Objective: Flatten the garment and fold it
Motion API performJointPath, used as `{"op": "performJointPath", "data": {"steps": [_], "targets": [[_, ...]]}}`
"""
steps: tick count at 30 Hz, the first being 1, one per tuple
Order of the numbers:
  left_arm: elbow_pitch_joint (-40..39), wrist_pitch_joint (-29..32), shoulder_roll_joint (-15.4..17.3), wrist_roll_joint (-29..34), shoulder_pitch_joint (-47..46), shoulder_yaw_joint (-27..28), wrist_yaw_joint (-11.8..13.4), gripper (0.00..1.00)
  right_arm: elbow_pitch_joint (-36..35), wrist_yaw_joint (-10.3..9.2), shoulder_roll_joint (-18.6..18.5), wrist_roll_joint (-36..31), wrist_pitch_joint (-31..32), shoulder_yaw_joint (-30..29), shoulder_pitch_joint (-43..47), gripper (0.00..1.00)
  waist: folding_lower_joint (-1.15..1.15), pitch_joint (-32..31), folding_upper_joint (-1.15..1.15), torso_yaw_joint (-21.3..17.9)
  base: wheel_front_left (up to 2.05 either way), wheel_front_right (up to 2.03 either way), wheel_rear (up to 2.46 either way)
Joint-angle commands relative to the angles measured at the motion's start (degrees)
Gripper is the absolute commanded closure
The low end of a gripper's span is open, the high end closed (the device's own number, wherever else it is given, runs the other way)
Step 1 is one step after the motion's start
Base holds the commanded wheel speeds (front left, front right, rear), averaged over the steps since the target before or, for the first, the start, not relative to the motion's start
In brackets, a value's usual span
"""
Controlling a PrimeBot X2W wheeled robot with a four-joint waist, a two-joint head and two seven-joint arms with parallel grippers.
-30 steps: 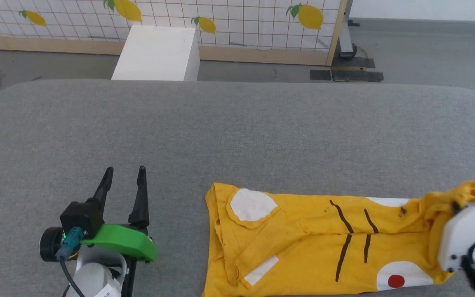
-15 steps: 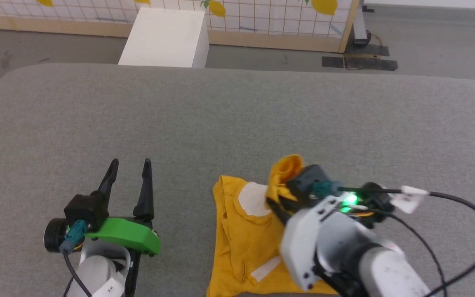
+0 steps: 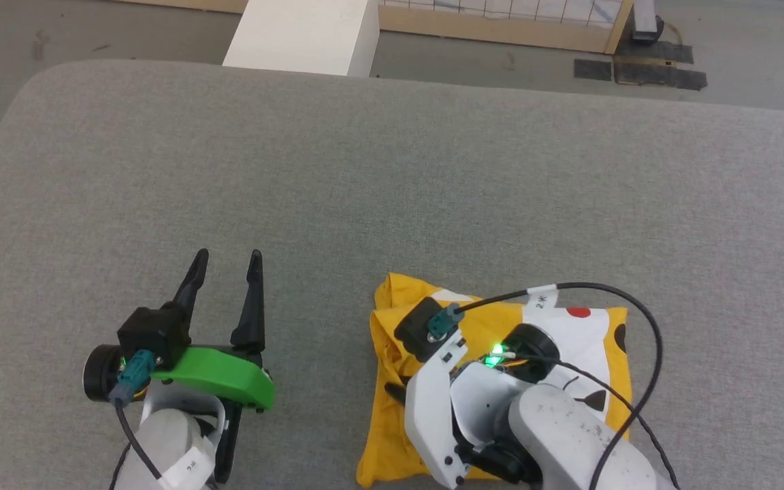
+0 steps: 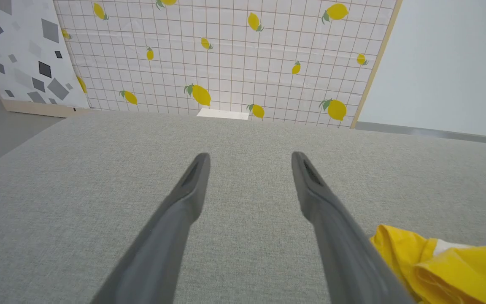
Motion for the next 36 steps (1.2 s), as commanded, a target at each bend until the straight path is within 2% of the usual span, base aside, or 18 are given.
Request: {"op": "performJointPath", "data": {"steps": [1, 6, 10, 13, 16, 20, 24, 26, 31, 36], "targets": [[0.2, -0.3, -0.4, 0.5, -1.1, 0.0, -0.3, 0.00, 1.0, -0.08, 0.1, 1.0, -0.7, 0.6, -1.2, 0.00, 0.00, 0.1, 0.00, 0.1, 0.00, 0.00, 0.00], [0.4, -0.3, -0.6, 0.6, -0.9, 0.2, -0.3, 0.00, 0.9, -0.08, 0.1, 5.6, -4.3, -0.1, -1.9, 0.00, 0.00, -0.6, 0.00, -0.5, 0.00, 0.00, 0.00], [0.6, -0.3, -0.6, 0.8, -0.3, 0.7, -0.4, 0.00, -5.7, -0.08, 0.1, 10.2, -13.0, -3.7, -0.7, 0.00, 0.00, -1.7, 0.00, -1.5, 0.00, 0.00, 0.00], [0.4, -0.3, -0.5, 1.0, 0.5, 1.2, -0.4, 0.00, -12.6, -0.08, 0.1, 9.3, -23.4, -9.3, 1.4, 0.00, 0.00, -2.7, 0.00, -2.4, 0.00, 0.00, 0.00], [0.0, -0.3, -0.5, 1.1, 1.3, 1.7, -0.4, 0.00, -17.9, -0.08, 0.1, 4.7, -31.7, -17.3, 5.9, 0.00, 0.00, -3.6, 0.00, -3.4, 0.00, 0.00, 0.00], [-0.3, -0.3, -0.5, 1.2, 2.0, 2.1, -0.4, 0.00, -21.9, -0.08, 0.1, 0.9, -36.6, -28.0, 13.6, 0.00, 0.00, -4.3, 0.00, -4.4, 0.00, 0.00, 0.00], [-0.6, -0.3, -0.5, 1.2, 2.2, 2.3, -0.5, 0.00, -21.3, -0.08, 0.1, 1.8, -36.9, -36.2, 20.5, 0.00, 0.00, -4.5, 0.00, -5.0, 0.00, 0.00, 0.00], [-0.7, -0.3, -0.5, 1.2, 2.2, 2.3, -0.5, 0.00, -19.2, -0.08, 0.1, 3.8, -36.0, -38.5, 22.8, 0.00, 0.00, -4.5, 0.00, -5.2, 0.00, 0.00, 0.00], [-0.8, -0.3, -0.6, 1.3, 2.3, 2.1, -0.5, 0.00, -12.3, -0.08, 0.1, 8.8, -31.1, -39.8, 25.7, 0.00, 0.00, -4.6, 0.00, -5.1, 0.00, 0.00, 0.00], [-0.5, -0.3, -0.7, 1.2, 2.5, 1.6, -0.6, 0.00, -3.5, -0.08, 0.1, 16.7, -25.5, -38.6, 25.2, 0.00, 0.00, -4.7, 0.00, -4.3, 0.00, 0.00, 0.00]]}}
